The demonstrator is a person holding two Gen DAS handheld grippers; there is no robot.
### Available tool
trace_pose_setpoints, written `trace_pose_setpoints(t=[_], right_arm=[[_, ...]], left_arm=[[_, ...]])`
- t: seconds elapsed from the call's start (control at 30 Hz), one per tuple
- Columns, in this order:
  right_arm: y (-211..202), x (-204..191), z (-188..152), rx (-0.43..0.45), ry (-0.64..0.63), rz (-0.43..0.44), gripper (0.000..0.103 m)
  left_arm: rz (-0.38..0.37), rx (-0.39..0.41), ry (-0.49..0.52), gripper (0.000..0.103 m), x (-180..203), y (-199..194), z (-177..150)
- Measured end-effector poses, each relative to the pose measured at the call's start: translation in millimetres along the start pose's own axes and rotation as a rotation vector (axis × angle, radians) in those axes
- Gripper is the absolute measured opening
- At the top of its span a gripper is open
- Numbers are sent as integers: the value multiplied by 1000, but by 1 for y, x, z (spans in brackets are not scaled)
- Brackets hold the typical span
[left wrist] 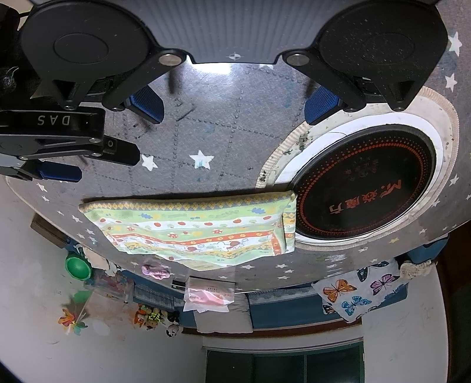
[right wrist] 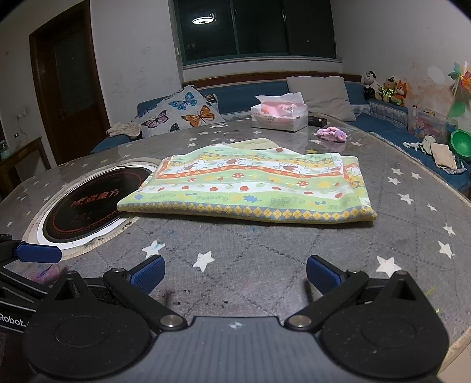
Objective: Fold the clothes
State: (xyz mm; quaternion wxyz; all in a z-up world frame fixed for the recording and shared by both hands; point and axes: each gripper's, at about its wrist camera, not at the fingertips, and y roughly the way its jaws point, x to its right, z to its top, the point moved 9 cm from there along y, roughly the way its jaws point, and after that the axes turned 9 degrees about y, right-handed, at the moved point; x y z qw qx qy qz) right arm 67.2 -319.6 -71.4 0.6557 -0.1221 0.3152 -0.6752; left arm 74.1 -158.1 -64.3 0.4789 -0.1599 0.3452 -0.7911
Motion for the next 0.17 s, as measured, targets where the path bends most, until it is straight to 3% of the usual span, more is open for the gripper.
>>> trace_pose_setpoints(t=[0.17], right_arm=[[2,2,-1,-2,3,-3,103]], left_arm=[[-6,-5,5,103,1,2,-1]])
